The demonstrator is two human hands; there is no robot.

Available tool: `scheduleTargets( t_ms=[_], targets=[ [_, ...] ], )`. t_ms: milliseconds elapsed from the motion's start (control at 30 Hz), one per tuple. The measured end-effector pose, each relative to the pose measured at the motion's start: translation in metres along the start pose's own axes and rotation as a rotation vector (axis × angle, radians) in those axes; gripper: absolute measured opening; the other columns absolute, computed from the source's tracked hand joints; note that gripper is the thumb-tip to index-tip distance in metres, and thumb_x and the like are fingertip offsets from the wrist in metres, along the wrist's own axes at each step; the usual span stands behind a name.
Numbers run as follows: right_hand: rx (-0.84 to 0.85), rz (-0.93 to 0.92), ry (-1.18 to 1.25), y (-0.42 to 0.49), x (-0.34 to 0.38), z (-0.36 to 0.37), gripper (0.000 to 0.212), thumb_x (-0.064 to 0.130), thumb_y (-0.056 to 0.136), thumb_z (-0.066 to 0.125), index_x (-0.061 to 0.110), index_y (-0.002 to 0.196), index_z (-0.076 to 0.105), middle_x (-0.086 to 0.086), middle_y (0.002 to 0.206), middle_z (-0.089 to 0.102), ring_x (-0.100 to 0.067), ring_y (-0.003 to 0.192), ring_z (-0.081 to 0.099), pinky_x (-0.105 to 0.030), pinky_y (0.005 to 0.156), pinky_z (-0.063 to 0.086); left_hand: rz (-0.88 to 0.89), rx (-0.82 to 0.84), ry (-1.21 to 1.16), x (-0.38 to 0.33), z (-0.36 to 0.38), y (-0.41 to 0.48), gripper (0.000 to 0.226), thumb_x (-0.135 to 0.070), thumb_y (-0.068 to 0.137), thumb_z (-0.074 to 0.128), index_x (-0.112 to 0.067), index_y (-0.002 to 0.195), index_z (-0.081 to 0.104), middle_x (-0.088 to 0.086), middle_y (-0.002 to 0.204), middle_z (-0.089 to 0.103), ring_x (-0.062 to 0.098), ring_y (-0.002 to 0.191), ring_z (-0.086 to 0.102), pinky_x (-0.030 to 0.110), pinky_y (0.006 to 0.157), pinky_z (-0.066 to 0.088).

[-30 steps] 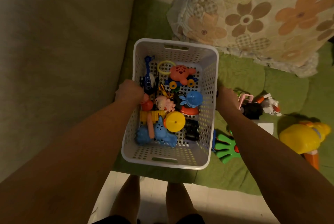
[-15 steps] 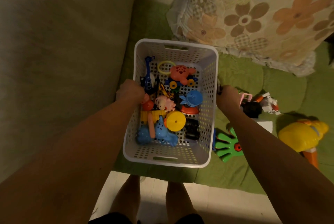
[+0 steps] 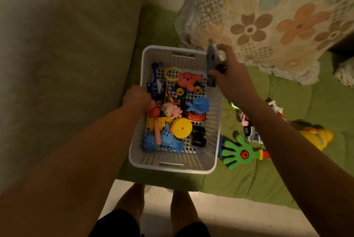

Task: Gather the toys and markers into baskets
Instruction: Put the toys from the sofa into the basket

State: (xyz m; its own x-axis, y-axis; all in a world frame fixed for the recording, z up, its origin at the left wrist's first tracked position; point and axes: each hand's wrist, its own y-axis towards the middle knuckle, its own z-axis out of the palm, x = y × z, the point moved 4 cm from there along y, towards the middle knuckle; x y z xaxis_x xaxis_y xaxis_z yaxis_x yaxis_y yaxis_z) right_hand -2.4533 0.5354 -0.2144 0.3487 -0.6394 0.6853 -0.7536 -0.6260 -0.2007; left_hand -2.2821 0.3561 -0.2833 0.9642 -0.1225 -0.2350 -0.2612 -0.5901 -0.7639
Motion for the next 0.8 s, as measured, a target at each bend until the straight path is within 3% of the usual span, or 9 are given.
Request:
scheduleTargets(
  t_ms=[133,233,333,433,567,700,800],
  targets=[
    [0.307,0.011,-0.209,-0.013,-0.002,0.053,0.061,0.013,0.090,0.064,0.022,0.142,0.035,-0.019,0.121,0.061,-0.035,0.100,0.062,-0.034,0.072,0.047,0.015,-0.007,-0.014,-0.001,-0.001,-0.003,0.029,-0.012,0.092,0.057,0.004,0.116,0.054,0.012,0.093,0.055,0.019,0.072,0.051,0.027,0.073,0.043],
    [0.445,0.015,-0.335,-0.024,-0.015,0.091,0.056,0.015,0.091,0.063,0.016,0.140,0.036,-0.020,0.119,0.060,-0.036,0.097,0.061,-0.037,0.070,0.046,0.019,-0.007,-0.003,-0.001,-0.001,-0.005,0.031,-0.013,0.093,0.056,0.004,0.118,0.053,0.016,0.103,0.055,0.025,0.087,0.053,0.028,0.073,0.044],
    [0.446,-0.002,-0.423,-0.029,-0.025,0.117,0.049,0.015,0.092,0.063,0.008,0.136,0.041,-0.020,0.116,0.061,-0.036,0.097,0.060,-0.042,0.072,0.049,0.032,0.004,-0.002,0.000,0.000,-0.003,0.029,-0.012,0.093,0.056,0.005,0.116,0.054,0.011,0.090,0.054,0.021,0.080,0.050,0.030,0.065,0.045],
    [0.423,0.007,-0.484,-0.027,-0.036,0.139,0.037,0.011,0.091,0.064,0.005,0.124,0.050,-0.019,0.111,0.064,-0.032,0.094,0.062,-0.040,0.071,0.050,0.033,0.014,-0.005,0.001,0.001,-0.002,0.028,-0.011,0.092,0.056,0.005,0.115,0.053,0.010,0.086,0.053,0.021,0.078,0.050,0.029,0.073,0.045],
    [0.380,0.087,-0.480,-0.024,-0.049,0.149,0.024,0.014,0.095,0.058,0.001,0.116,0.054,-0.019,0.110,0.064,-0.032,0.096,0.063,-0.035,0.068,0.042,0.051,0.018,0.019,0.000,0.002,-0.001,0.014,-0.009,0.092,0.056,0.005,0.094,0.054,0.012,0.088,0.048,0.023,0.085,0.049,0.030,0.068,0.046],
    [0.218,0.052,-0.447,-0.034,-0.044,0.131,0.025,0.019,0.096,0.057,0.004,0.115,0.049,-0.016,0.097,0.064,-0.032,0.083,0.061,-0.032,0.057,0.032,0.056,0.033,0.029,0.002,0.002,0.005,0.014,-0.009,0.094,0.053,0.005,0.097,0.054,0.014,0.095,0.048,0.023,0.086,0.048,0.028,0.060,0.043],
    [0.266,0.021,-0.375,-0.054,-0.038,0.123,0.029,0.022,0.096,0.058,0.004,0.116,0.048,-0.016,0.095,0.063,-0.033,0.082,0.061,-0.032,0.057,0.034,0.045,0.028,0.021,0.003,0.004,0.007,0.026,-0.009,0.093,0.055,0.007,0.112,0.053,0.014,0.094,0.053,0.025,0.089,0.051,0.030,0.071,0.046]
  ],
)
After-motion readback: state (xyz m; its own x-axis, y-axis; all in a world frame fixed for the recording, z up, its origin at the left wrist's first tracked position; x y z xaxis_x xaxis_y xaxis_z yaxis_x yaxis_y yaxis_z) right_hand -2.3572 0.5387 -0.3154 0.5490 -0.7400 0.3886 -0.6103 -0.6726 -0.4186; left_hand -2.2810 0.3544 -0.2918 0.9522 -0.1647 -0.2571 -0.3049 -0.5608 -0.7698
